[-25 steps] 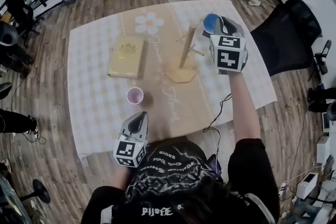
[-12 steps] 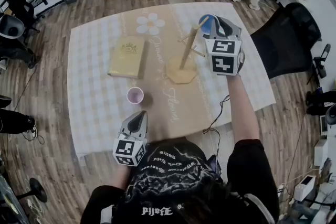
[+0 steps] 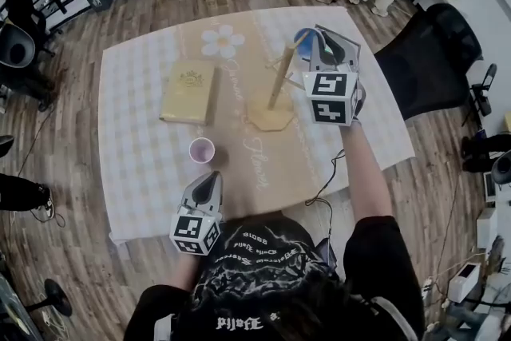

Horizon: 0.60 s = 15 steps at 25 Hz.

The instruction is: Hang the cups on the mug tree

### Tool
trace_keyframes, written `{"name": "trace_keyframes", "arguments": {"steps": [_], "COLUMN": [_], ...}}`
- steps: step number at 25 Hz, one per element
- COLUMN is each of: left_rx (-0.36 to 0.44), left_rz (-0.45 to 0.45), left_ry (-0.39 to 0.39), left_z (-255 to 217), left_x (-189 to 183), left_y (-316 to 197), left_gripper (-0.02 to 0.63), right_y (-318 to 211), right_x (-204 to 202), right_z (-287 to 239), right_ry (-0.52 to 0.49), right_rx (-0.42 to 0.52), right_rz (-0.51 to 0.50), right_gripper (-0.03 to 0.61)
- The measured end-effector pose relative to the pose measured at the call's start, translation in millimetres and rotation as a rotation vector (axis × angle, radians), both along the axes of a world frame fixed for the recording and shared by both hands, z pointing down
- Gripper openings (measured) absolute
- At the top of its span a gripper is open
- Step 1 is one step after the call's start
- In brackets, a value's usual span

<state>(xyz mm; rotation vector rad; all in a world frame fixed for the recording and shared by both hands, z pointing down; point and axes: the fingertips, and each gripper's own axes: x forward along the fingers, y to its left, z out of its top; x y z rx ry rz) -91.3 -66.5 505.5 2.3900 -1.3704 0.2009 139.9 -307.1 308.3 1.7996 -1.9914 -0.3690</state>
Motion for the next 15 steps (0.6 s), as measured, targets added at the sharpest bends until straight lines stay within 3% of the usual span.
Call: {"name": "trace_keyframes", "arguments": {"steps": [7,15], "left_rx": [-0.009,-0.017], "left_rz": [-0.001,-0.007], "left_ry": [0.02,0.029], "left_z": [2,3], "left_x": [0,-1], "left_y": [-3,-5], "left_gripper": [0.02,0.02], "right_y": [10,17], "right_x": [-19,-26], "right_z": [-7,-7], "right_ry": [0.146,0.19], "right_rx": [0.068,0.102], "right_rz": [-0.036,-0.042], "right_gripper": [0.035,0.035]}}
